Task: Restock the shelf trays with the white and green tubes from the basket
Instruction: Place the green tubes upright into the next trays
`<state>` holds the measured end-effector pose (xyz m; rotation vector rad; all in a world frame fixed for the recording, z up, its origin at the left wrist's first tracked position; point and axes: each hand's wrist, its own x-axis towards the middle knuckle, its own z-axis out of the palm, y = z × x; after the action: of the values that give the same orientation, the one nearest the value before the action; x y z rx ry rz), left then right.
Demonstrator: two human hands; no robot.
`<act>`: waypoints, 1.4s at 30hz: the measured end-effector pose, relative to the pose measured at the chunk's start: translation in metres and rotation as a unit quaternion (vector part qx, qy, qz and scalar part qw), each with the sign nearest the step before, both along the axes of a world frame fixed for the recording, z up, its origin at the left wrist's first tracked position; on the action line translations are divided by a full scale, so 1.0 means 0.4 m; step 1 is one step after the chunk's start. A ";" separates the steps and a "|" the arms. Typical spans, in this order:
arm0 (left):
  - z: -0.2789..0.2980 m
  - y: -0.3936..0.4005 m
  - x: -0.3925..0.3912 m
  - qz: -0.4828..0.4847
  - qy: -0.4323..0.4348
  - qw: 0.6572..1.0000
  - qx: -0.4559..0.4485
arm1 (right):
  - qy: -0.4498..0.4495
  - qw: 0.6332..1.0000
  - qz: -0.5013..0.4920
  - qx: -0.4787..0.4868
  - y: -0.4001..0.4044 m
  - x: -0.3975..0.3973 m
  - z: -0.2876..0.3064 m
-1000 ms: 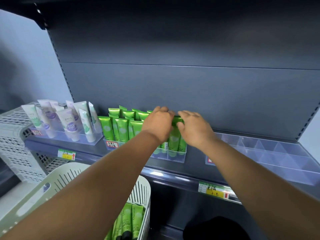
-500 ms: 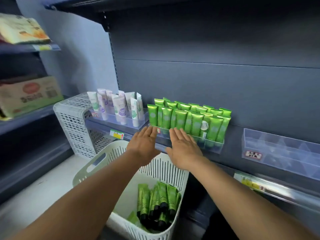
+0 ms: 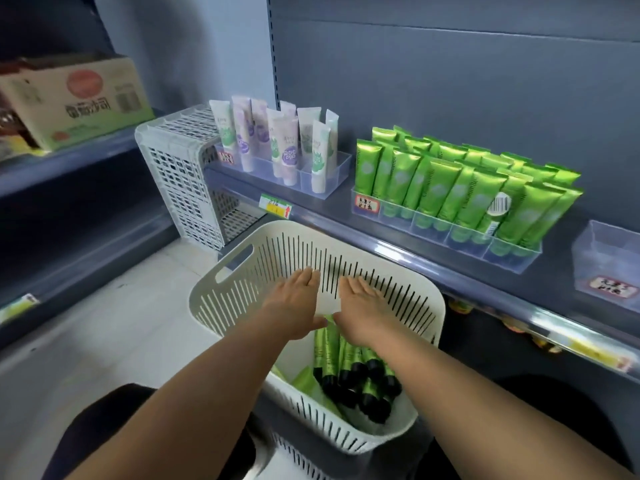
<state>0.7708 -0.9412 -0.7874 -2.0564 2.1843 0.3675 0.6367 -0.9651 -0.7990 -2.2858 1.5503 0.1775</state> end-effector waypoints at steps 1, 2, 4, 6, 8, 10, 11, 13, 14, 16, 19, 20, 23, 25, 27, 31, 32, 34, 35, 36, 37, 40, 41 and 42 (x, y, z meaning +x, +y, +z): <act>-0.024 -0.007 0.003 -0.003 0.001 1.000 0.011 | 0.010 1.000 0.002 0.011 -0.008 0.003 -0.024; -0.047 -0.015 0.006 -0.009 0.001 1.000 0.024 | 0.022 1.000 0.003 0.022 -0.017 0.005 -0.049; -0.091 -0.033 0.011 -0.020 -0.002 0.998 0.057 | 0.045 0.998 0.004 0.048 -0.035 0.008 -0.096; -0.132 -0.053 0.016 -0.025 -0.001 0.995 0.098 | 0.067 0.995 0.006 0.069 -0.051 0.011 -0.139; -0.166 -0.074 0.021 -0.028 -0.004 0.990 0.137 | 0.085 0.993 0.016 0.085 -0.066 0.020 -0.178; -0.190 -0.100 0.025 -0.040 -0.014 0.986 0.163 | 0.101 0.989 0.032 0.101 -0.083 0.033 -0.211; -0.200 -0.113 0.026 -0.049 -0.018 0.983 0.173 | 0.109 0.987 0.040 0.110 -0.090 0.039 -0.225; -0.223 -0.139 0.029 -0.062 -0.029 0.980 0.189 | 0.122 0.984 0.059 0.119 -0.103 0.047 -0.245; -0.236 -0.150 0.030 -0.067 -0.034 0.978 0.196 | 0.126 0.982 0.067 0.126 -0.110 0.049 -0.250; -0.265 -0.167 0.033 -0.073 -0.040 0.975 0.207 | 0.125 0.979 0.071 0.145 -0.122 0.050 -0.256; -0.305 -0.180 0.029 -0.074 -0.033 0.974 0.211 | 0.119 0.977 0.074 0.163 -0.137 0.046 -0.273; -0.314 -0.182 0.026 -0.077 -0.033 0.975 0.206 | 0.120 0.976 0.076 0.164 -0.141 0.044 -0.279; -0.334 -0.190 0.021 -0.084 -0.043 0.977 0.191 | 0.126 0.974 0.080 0.168 -0.147 0.040 -0.285; -0.336 -0.200 0.019 -0.074 -0.042 0.976 0.199 | 0.122 0.976 0.073 0.165 -0.150 0.041 -0.285; -0.327 -0.207 0.017 -0.057 -0.033 0.975 0.210 | 0.117 0.979 0.057 0.159 -0.153 0.043 -0.286; -0.304 -0.212 0.015 -0.013 0.012 0.979 0.203 | 0.131 0.982 0.021 0.135 -0.159 0.048 -0.268; -0.295 -0.211 0.016 0.002 0.033 0.979 0.202 | 0.131 0.984 0.010 0.120 -0.160 0.050 -0.260; -0.273 -0.208 0.017 0.032 0.077 0.978 0.193 | 0.111 0.986 -0.028 0.118 -0.157 0.052 -0.245; -0.259 -0.204 0.017 0.044 0.093 0.978 0.181 | 0.089 0.986 -0.052 0.132 -0.156 0.052 -0.238; -0.243 -0.199 0.015 0.053 0.105 0.979 0.167 | 0.064 0.984 -0.075 0.146 -0.156 0.049 -0.234; -0.226 -0.193 0.013 0.059 0.117 0.980 0.152 | 0.037 0.983 -0.094 0.153 -0.158 0.043 -0.231; -0.178 -0.164 0.002 0.068 0.137 0.982 0.110 | -0.008 0.987 -0.103 0.124 -0.153 0.021 -0.196; -0.161 -0.152 -0.003 0.069 0.137 0.984 0.094 | -0.013 0.990 -0.097 0.106 -0.147 0.014 -0.176; -0.143 -0.142 -0.008 0.070 0.140 0.985 0.078 | -0.019 0.992 -0.091 0.082 -0.141 0.007 -0.157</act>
<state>0.7676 -0.9981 -0.8444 -2.1888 2.0751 0.8635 0.6395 -1.0217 -0.8618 -1.9987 1.6503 0.2037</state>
